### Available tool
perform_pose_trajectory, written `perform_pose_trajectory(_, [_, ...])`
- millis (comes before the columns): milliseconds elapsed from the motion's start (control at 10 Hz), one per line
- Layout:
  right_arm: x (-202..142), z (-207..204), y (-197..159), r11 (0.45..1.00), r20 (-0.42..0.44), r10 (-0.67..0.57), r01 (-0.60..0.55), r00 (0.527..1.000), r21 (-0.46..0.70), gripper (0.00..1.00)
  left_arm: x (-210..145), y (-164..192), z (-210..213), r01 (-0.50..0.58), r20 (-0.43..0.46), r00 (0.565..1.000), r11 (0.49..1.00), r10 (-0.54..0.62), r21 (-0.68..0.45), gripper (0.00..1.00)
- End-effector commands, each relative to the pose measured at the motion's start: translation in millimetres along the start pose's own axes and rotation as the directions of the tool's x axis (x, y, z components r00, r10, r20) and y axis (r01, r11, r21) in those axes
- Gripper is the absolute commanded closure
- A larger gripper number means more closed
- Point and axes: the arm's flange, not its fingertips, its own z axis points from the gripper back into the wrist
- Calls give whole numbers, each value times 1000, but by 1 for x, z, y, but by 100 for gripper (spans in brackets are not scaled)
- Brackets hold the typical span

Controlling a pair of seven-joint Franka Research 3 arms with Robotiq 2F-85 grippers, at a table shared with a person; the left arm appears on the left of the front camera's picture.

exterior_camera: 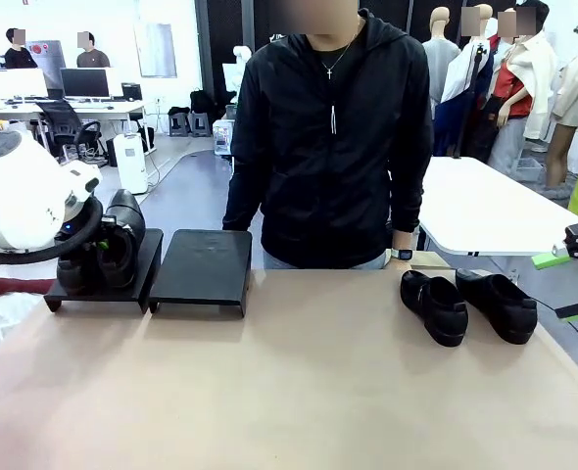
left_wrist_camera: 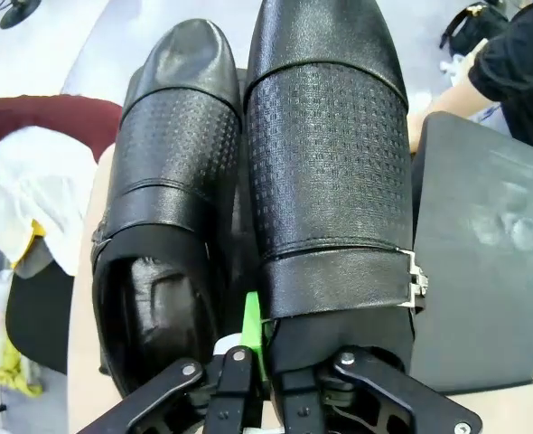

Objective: Organize the shoes by placing them on the stand.
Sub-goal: Place the Shoe from the middle of the table onto the Shoes Stand.

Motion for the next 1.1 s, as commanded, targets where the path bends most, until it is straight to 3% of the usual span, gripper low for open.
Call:
perform_pose_trajectory(0, [2,1,1,1000,0,13,-13,1000,17,0,8,-13,5,-16,29,999,1000,15,7,11])
perform_pose_trajectory(100, [2,1,1,1000,0,13,-13,1000,17,0,8,-13,7,-17,48,999,1000,16,20,0])
perform_pose_trajectory(600, [2,1,1,1000,0,13,-13,1000,17,0,3,-28,43,4,53,999,999,-1,-45,0])
perform_pose_trajectory(900, [2,1,1,1000,0,13,-13,1000,17,0,-7,-44,124,43,-43,998,996,-46,-78,0])
perform_pose_trajectory(1000, [2,1,1,1000,0,13,-13,1000,17,0,-14,-46,159,-21,-103,995,999,17,-34,0])
